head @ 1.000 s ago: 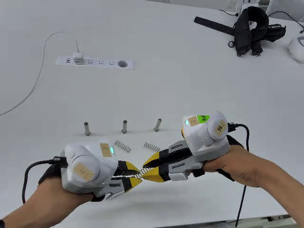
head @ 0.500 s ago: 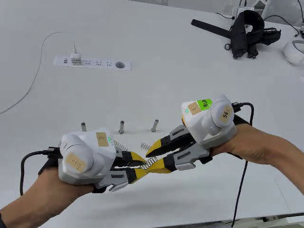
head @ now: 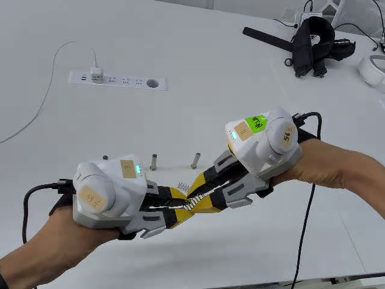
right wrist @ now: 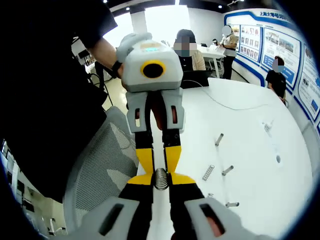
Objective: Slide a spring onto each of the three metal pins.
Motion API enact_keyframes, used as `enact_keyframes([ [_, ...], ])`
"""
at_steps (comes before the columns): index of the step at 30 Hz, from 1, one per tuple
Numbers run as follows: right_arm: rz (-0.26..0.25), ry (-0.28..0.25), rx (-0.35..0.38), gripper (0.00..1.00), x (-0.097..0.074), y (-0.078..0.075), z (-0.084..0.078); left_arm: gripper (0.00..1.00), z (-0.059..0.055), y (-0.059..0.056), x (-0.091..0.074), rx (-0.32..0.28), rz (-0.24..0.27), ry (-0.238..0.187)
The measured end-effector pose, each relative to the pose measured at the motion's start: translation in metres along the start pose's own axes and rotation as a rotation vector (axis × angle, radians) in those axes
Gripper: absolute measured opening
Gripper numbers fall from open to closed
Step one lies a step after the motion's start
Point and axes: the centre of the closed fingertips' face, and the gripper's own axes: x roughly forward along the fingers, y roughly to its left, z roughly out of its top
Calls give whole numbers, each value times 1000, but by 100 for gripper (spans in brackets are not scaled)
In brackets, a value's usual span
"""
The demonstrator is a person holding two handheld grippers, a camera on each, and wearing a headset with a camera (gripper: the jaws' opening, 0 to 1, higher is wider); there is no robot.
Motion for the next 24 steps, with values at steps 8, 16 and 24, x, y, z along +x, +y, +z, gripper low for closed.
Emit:
enact_keyframes([
  [8,20,42,-44,12,-2,3,-4,10,1,-3,4,5,-20,3],
  [16,23,65,-63,12,0,2,-5,11,0,-2,5,-17,-23,3],
  [24,25,65,-62,12,5,-3,-4,17,-12,3,-1,-48,-1,12],
])
